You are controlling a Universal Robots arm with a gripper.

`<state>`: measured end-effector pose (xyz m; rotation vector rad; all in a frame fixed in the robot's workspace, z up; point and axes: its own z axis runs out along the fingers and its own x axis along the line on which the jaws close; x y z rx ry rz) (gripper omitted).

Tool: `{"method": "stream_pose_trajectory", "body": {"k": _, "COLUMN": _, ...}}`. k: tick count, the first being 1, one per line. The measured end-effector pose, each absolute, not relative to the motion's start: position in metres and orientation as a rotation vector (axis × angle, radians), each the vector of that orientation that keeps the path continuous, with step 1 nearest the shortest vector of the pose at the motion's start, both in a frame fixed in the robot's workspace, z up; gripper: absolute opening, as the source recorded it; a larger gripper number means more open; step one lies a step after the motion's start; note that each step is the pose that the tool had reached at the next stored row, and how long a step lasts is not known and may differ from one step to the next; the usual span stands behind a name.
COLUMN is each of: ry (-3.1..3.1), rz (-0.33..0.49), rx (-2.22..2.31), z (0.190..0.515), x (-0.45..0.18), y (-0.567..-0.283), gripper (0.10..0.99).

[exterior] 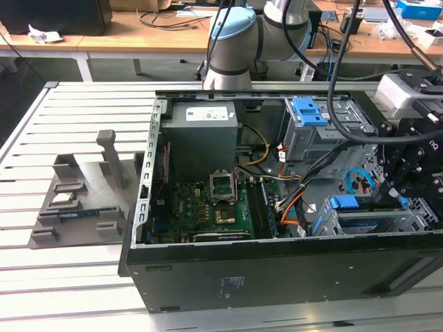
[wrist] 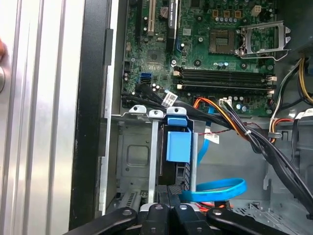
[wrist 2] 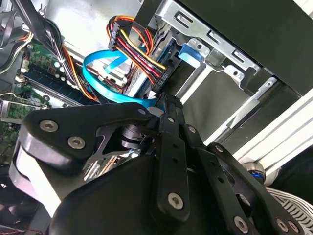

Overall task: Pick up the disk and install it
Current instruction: 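Insert the second disk wire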

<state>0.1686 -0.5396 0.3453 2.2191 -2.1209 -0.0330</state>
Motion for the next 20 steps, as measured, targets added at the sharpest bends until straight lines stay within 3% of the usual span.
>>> {"method": "stream_pose_trajectory", "body": {"k": 20, "ry": -2.121, "rz": -0.033, "rx": 2.219, "z": 0.344, "x": 0.168, "y": -0.526, "gripper": 0.106}}
